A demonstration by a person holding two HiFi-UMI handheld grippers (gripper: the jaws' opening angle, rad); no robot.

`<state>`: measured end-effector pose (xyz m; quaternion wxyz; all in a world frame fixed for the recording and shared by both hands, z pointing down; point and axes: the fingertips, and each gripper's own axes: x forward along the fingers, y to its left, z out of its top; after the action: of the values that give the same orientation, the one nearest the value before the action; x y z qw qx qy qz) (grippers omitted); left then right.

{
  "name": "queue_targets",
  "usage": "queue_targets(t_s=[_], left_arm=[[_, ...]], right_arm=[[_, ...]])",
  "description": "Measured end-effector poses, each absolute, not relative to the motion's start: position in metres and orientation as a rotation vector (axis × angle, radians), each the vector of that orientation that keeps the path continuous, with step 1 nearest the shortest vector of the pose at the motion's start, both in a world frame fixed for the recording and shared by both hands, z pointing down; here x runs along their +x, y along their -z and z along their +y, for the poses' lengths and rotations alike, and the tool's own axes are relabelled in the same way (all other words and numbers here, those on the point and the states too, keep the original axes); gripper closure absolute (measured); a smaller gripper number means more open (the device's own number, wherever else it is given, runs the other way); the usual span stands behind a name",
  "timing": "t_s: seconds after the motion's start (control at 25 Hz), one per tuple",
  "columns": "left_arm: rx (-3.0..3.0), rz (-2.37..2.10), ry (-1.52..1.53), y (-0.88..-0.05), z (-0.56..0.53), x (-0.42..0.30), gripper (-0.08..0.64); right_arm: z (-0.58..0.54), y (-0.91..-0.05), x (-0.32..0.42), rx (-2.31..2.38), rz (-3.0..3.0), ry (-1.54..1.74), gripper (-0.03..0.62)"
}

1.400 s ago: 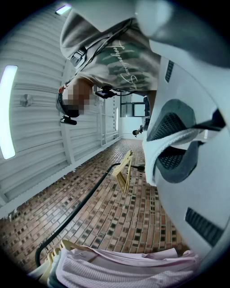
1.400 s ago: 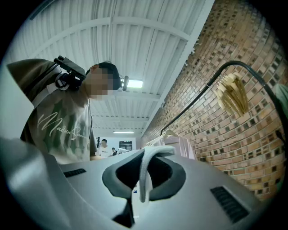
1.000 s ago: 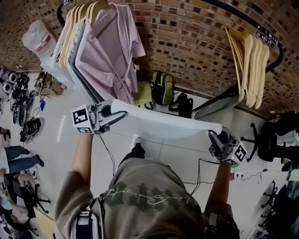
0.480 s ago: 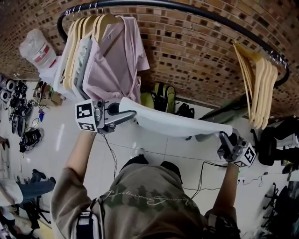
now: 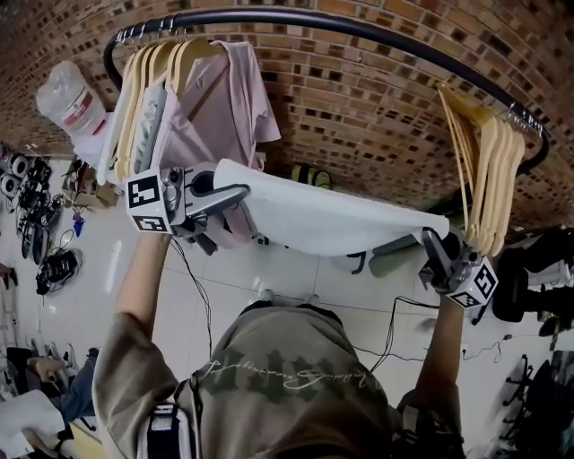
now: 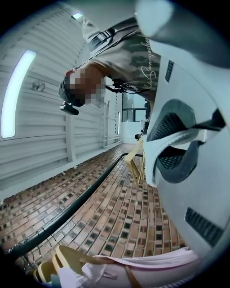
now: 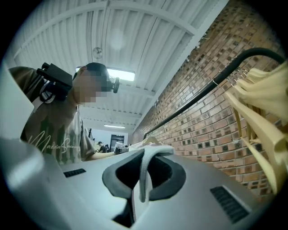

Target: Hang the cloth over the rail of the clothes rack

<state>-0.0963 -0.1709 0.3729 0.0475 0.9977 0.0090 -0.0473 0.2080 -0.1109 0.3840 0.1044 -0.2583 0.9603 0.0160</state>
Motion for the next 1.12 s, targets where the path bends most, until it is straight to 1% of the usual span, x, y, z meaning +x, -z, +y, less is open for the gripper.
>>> queue_targets(t_s=[0.2,0.32,0.52,1.12], left_arm=[[2.994,-0.032,0.203,-0.35,-0.196,-0.095,0.541],[2.963,-0.047,0.234,-0.332,-0.211,-0.093,0.543],[3.011,-0.068,0.222,-0.3,-0.227,-0.089,0.541],[3.073,-0.045,0.185,-0.216,-0.26,-0.09,0.541]], right_arm=[[-0.136,-0.351,0.21,-0.756,2.812,-0.004,0.572],[-0.144,-0.33,0.211,-0.755,2.84,-0.058,0.572],[-0.157,-0.297,0.215,-0.721,2.852,-0.128,0.572],[-0.186,-0.211,0.214,-0.605,2.869,-0.204,0.572]])
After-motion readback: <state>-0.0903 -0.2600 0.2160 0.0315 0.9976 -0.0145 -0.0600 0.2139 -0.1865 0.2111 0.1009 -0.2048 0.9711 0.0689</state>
